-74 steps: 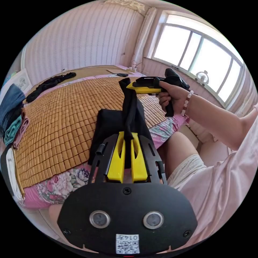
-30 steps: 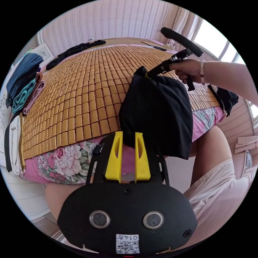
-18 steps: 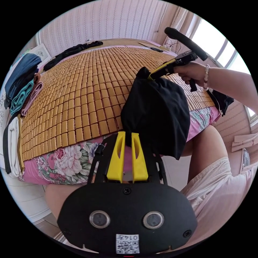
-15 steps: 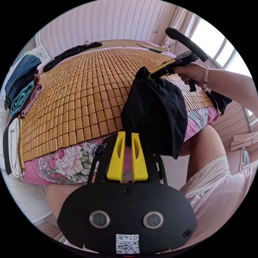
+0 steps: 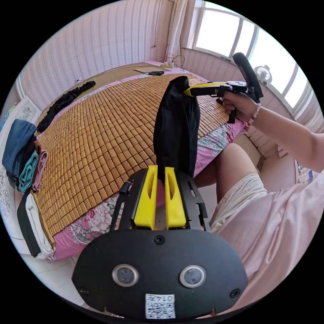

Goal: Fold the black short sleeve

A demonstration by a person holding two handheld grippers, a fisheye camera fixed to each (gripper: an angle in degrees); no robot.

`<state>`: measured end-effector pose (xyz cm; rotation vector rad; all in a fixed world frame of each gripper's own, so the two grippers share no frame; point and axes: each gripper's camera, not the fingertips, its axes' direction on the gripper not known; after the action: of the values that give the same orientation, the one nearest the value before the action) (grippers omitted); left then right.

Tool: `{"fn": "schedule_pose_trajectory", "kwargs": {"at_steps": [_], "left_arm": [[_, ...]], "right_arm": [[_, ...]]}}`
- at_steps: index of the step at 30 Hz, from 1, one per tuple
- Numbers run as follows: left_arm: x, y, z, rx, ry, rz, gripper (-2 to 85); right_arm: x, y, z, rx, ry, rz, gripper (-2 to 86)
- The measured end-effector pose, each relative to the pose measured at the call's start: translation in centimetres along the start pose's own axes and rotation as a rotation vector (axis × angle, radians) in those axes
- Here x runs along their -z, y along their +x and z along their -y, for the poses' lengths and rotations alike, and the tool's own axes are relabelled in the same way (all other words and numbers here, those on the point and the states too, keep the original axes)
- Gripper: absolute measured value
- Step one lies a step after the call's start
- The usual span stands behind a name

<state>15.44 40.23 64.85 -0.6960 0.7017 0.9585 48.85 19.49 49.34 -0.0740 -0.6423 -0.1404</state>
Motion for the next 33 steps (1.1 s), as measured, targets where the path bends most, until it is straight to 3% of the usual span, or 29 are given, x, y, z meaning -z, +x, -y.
{"fn": "schedule_pose_trajectory", "kwargs": {"at_steps": [9,20,26,30,33], "left_arm": [[4.9,6.6,6.1,-0.259,0.091,-0.008,4.0],[4.2,20.9,18.7,-0.671,0.166,-0.139,4.1],[2.4,27.6,27.7,-0.668,0.24,-0.314,4.4],[-1.3,29.3,34.5,-0.468,0.265,-0.239,5.6],[-4.6,28.3,37.1,-0.427,0.119,-0.148,6.2]], "right_arm": [[14.1,3.6,-9.7,-0.198,0.296,-0.118,2.3],[29.2,9.7,-19.7,-0.4,0.476,-0.51,2.5],[34.7,17.9,-16.5,-0.425,0.328,-0.713,3.6],[32.6,27.6,-11.7,-0.493,0.113,-0.787,6.0],[27.7,34.0,-11.5,-0.611,-0.108,-0.84,6.9]]}}
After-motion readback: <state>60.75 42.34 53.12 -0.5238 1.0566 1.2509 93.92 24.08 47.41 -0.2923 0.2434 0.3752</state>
